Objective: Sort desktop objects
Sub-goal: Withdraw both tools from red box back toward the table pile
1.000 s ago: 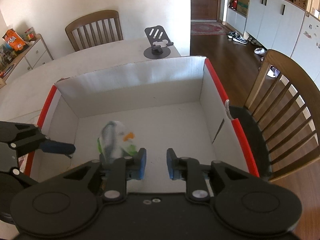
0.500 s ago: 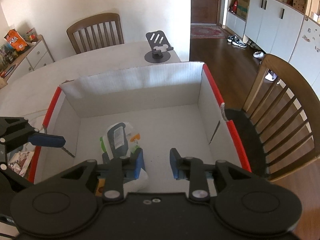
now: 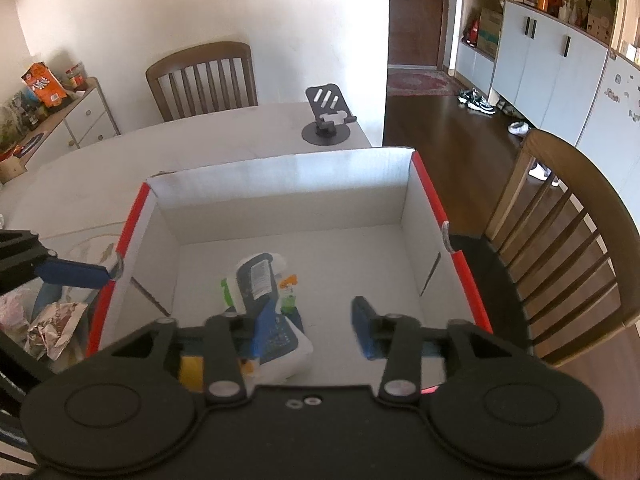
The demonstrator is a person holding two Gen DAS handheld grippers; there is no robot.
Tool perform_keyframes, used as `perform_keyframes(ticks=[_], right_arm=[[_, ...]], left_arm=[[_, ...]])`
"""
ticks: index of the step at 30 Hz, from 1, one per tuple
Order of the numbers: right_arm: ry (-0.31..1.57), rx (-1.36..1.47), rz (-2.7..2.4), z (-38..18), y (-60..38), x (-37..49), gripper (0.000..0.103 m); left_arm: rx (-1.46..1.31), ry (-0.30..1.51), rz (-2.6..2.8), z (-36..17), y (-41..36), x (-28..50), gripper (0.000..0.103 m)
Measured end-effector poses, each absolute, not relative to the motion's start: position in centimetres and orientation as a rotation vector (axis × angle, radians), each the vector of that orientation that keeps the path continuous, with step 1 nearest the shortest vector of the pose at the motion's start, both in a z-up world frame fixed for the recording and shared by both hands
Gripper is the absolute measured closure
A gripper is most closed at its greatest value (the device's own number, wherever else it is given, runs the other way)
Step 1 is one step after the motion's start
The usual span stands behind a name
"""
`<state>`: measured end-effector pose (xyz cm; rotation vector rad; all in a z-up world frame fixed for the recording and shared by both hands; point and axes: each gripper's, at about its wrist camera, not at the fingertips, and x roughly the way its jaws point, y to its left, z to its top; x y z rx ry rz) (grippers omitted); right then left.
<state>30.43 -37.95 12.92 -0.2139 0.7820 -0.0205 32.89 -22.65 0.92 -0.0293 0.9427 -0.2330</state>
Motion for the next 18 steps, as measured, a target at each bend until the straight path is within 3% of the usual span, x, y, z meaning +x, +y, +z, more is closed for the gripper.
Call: perform_keyframes(ticks=[4, 6, 8, 18], right_arm=[[0.775, -0.205, -0.021, 12.9, -37.3, 30.1, 0.056], [0.768, -0.204, -0.018, 12.9, -37.0, 29.9, 0.053], [0.758, -0.204, -0.019, 13.0, -36.6, 29.6, 0.041], [0.733, -0.199, -0.031, 13.0, -33.9, 28.0, 0.027]], left_arm=[[-0.052, 0.925, -0.222, 1.5, -21.7, 31.6, 0.003], [-0.056, 0.911, -0.213, 1.8, -21.2, 31.0, 0.001], [-0.065, 0.901, -0.204, 2.1, -20.7, 30.4, 0.001], [-0.094, 0.856, -0.163, 2.6, -18.0, 27.1, 0.000]])
